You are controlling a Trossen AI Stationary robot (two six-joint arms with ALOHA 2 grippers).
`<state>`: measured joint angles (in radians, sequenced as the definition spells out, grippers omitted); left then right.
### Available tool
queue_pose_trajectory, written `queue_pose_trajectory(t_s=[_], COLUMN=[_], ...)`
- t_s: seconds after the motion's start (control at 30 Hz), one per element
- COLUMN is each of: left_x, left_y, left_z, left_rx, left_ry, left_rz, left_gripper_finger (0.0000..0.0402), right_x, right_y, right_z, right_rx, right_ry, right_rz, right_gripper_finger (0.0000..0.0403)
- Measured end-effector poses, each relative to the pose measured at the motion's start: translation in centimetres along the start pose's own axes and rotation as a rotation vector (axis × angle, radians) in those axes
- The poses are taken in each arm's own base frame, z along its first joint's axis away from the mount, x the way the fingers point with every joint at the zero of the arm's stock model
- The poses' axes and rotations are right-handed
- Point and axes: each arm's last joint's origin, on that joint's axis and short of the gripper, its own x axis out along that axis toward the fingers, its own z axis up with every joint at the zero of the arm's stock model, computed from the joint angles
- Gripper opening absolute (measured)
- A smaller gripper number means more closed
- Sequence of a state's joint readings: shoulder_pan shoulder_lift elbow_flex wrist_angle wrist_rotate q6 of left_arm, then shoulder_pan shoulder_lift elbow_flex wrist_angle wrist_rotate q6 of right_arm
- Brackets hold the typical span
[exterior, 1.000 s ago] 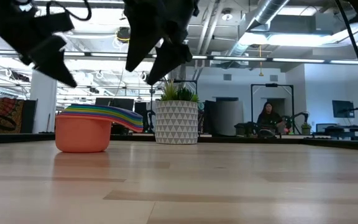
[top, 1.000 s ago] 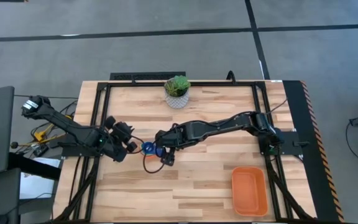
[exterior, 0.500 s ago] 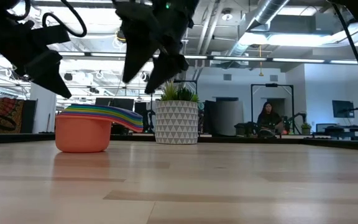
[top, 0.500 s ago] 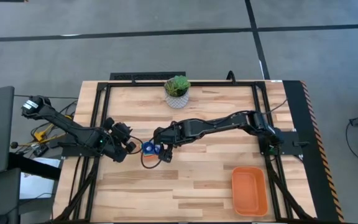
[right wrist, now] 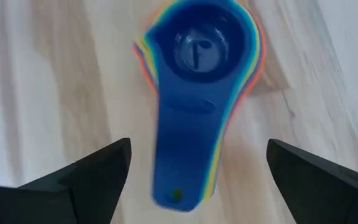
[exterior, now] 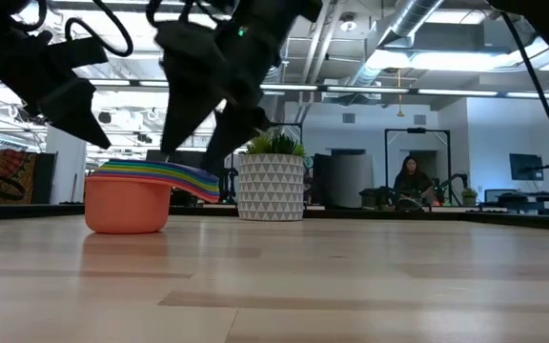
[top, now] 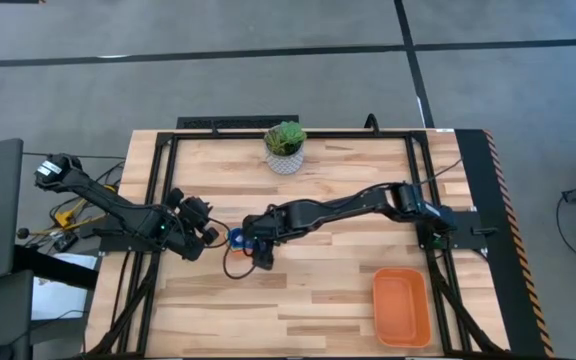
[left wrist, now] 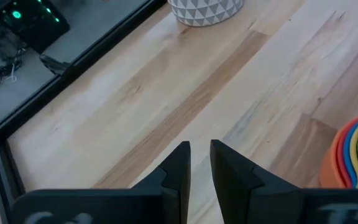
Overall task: Nest measuring cups in basket
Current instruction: Put the stacked measuring cups into the orange bin
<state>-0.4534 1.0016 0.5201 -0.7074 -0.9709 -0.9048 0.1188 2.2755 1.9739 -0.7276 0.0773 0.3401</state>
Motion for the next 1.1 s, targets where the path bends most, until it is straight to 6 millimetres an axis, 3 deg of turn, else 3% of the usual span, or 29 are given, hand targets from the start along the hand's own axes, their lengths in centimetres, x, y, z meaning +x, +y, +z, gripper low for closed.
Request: queue_pose_trajectory(t_s=[0.5,0.67,1.1], left_x=[0.0,0.0,0.0], left_y=[0.0,0.0,0.1], left_z=[0.0,0.0,0.0], left_rx=[0.011,0.011,0.019], left_ry=[-0.016,-0.016,-0.016], left_rz=[0.013,0.013,0.019], left_gripper_finger=[0.0052,0.0052,0.0052], right_x=[0.3,2.0,1.8], right_y=[-0.7,-0.5,-0.7], right_z=[0.6,-0.3,0.2], right_rx=[0.018,0.019,0.020], right_ry=[-0.035,0.009,-0.025], right_rz=[0.003,-0.008,0.007], right_gripper_finger=[0.0399,0.0396,0.0381])
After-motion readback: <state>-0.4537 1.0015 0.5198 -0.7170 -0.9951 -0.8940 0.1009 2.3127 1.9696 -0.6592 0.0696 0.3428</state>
